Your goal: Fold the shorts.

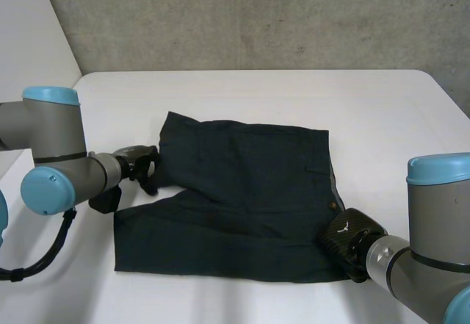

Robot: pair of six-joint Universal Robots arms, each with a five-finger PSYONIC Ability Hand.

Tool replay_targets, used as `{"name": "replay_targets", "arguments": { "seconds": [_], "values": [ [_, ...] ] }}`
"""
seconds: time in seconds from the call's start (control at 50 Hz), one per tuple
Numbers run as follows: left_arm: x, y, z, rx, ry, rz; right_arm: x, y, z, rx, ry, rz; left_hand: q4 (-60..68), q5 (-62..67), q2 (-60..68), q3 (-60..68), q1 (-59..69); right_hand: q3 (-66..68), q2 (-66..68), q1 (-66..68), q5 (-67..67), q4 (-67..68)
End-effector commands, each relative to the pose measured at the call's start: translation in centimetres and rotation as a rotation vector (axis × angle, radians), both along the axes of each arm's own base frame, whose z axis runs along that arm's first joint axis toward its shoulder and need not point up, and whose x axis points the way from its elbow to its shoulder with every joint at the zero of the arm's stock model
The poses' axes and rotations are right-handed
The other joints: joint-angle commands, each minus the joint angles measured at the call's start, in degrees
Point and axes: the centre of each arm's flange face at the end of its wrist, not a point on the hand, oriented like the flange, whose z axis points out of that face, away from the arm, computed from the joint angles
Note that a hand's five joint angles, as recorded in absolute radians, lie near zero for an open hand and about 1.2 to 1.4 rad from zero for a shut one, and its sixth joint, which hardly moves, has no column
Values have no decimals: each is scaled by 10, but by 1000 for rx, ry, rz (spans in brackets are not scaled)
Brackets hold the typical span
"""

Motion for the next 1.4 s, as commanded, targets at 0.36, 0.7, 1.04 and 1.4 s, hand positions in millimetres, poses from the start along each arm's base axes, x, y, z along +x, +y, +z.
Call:
{"name": "replay_targets", "arguments": {
  "seconds": [0.36, 0.7, 1.04, 1.4],
  "values": [
    [27, -20, 38, -157, -61, 158, 0, 0, 0, 1, 1, 0, 314, 308, 311, 331, 360, 125, 125, 241, 117, 119],
    [7, 24, 70, -206, -149, 42, 0, 0, 0, 0, -1, -1, -106, -112, -109, -89, -60, 125, 125, 241, 117, 119],
    [-16, 120, 69, -139, -94, -233, -1, -1, 1, -3, -2, -4, -99, -105, -102, -82, -53, 125, 125, 241, 117, 119],
    [-11, 118, 26, -92, -252, -217, -2, -4, 10, -33, -13, -15, 314, 308, 311, 331, 360, 125, 125, 241, 117, 119]
  ]
}}
